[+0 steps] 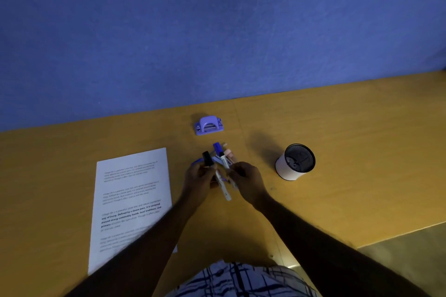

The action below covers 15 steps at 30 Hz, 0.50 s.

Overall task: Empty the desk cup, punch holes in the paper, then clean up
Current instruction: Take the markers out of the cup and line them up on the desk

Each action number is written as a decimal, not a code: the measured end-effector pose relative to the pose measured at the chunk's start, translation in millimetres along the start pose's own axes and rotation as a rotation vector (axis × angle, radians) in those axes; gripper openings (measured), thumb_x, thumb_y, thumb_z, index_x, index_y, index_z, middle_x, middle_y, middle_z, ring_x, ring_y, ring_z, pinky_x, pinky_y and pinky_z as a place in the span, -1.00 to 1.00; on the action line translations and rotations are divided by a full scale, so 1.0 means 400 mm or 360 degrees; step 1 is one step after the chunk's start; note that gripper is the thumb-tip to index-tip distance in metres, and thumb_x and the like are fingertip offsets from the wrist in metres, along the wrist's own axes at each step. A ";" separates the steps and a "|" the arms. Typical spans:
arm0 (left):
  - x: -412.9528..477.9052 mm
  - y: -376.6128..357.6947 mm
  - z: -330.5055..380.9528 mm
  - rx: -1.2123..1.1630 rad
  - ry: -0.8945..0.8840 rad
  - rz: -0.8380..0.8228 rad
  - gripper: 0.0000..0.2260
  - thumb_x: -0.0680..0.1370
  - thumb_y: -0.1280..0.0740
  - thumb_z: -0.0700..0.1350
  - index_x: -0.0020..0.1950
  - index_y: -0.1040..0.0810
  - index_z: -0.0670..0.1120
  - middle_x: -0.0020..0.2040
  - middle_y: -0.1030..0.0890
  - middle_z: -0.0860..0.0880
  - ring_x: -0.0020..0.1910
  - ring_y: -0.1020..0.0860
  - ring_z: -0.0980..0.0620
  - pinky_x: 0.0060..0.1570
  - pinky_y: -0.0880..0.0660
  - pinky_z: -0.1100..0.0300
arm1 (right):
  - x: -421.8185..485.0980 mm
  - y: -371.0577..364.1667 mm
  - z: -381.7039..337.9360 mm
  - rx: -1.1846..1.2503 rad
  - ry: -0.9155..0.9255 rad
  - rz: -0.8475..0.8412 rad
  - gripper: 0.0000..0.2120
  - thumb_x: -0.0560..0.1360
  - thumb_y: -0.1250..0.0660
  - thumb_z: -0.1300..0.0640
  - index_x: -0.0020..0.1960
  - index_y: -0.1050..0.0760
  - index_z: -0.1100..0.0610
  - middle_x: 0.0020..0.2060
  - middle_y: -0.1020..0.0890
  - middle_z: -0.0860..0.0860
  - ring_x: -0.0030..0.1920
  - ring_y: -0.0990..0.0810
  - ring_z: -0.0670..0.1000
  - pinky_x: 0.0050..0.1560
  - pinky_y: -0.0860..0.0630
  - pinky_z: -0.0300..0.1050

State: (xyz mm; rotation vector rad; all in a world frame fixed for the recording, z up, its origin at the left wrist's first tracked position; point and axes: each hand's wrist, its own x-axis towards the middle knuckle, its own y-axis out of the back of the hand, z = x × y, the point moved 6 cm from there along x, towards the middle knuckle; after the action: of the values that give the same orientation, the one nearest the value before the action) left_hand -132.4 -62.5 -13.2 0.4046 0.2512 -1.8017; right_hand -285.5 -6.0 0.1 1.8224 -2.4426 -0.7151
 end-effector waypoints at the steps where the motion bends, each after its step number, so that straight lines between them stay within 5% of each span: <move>1: 0.000 -0.009 0.000 -0.0009 -0.0010 -0.0016 -0.88 0.55 -0.38 -0.12 0.05 -0.62 -0.10 -0.11 -0.70 -0.06 -0.18 -0.69 0.08 -0.28 -0.58 0.27 | -0.005 -0.004 0.004 0.0110 -0.0032 -0.0009 -0.92 0.56 -0.33 0.15 0.04 -0.57 0.11 -0.19 -0.63 -0.05 -0.29 -0.59 -0.25 -0.34 -0.46 -0.37; 4: 0.005 -0.031 0.001 0.0007 -0.0011 -0.0044 -0.89 0.55 -0.38 -0.10 0.04 -0.62 -0.07 -0.11 -0.71 -0.05 -0.15 -0.69 0.07 -0.23 -0.61 0.22 | -0.015 0.000 0.005 0.0181 -0.0002 0.0010 -0.83 0.56 -0.34 0.18 0.15 -0.58 0.12 -0.10 -0.66 -0.04 -0.19 -0.64 -0.18 -0.26 -0.52 -0.32; 8: 0.023 -0.054 0.010 0.0024 -0.0014 0.0001 -0.83 0.55 -0.38 -0.14 0.09 -0.62 -0.19 -0.10 -0.69 -0.10 -0.17 -0.68 0.02 -0.16 -0.64 0.09 | -0.005 0.021 -0.001 0.0047 0.0051 -0.0041 -0.87 0.53 -0.37 0.21 0.01 -0.60 0.00 -0.13 -0.64 -0.15 -0.16 -0.61 -0.22 -0.23 -0.52 -0.35; 15: 0.092 -0.101 0.050 0.0075 -0.0088 0.0046 -0.90 0.49 -0.46 -0.10 -0.03 -0.66 -0.09 -0.24 -0.71 -0.03 -0.26 -0.67 0.05 -0.28 -0.63 0.12 | 0.048 0.083 -0.032 -0.0182 0.0122 0.0078 -0.84 0.45 -0.47 0.13 0.01 -0.64 0.10 -0.14 -0.67 -0.09 -0.18 -0.62 -0.17 -0.22 -0.54 -0.23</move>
State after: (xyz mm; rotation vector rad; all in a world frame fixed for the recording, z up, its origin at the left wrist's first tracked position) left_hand -182.3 -92.0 -11.1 0.3895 0.1639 -1.7904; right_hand -318.3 -20.8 18.6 1.7107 -2.3385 -0.7502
